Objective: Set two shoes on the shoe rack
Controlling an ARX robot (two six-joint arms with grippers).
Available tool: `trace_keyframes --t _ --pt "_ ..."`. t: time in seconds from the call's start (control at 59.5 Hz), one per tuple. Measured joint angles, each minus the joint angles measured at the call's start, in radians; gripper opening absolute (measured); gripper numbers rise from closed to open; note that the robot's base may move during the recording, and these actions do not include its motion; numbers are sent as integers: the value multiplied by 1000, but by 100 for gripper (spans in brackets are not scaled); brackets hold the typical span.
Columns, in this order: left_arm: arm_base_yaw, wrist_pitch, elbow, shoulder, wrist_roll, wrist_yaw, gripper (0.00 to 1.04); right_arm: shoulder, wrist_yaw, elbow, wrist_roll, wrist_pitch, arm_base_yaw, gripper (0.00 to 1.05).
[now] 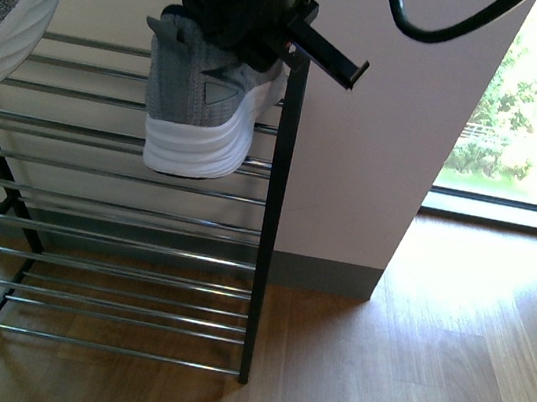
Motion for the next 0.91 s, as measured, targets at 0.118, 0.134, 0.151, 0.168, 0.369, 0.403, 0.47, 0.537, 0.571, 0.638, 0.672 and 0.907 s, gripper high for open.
trace_keyframes --t 0.118,0.134,0.151,0.168,0.369,0.403,0.47,0.537,0.571,0.638,0.672,0.907 --pt "0 0 0 0 0 0 2 18 3 2 5 6 -12 1" --pt "0 0 0 0 0 0 2 18 3 2 5 9 -13 1" --pt "0 0 0 0 0 0 2 18 3 2 5 10 -13 1" --pt "0 0 0 0 0 0 2 18 2 2 5 12 -13 1" --pt "0 0 0 0 0 0 2 11 6 -5 -20 66 -20 20" --pt "0 0 0 0 0 0 2 4 6 -9 -26 76 -20 25" --pt "0 0 0 0 0 0 2 -16 6 -22 -43 93 -18 34" --pt "0 0 0 0 0 0 2 -63 -1 -51 -69 110 -14 48" --pt "0 0 0 0 0 0 2 -97 -9 -74 -84 126 -11 57" --pt "0 0 0 0 0 0 2 -143 -19 -109 -113 149 -5 68" --pt "0 0 0 0 0 0 2 -168 -25 -132 -129 169 -3 73" --pt "0 0 0 0 0 0 2 -416 -102 -367 -293 348 -26 95"
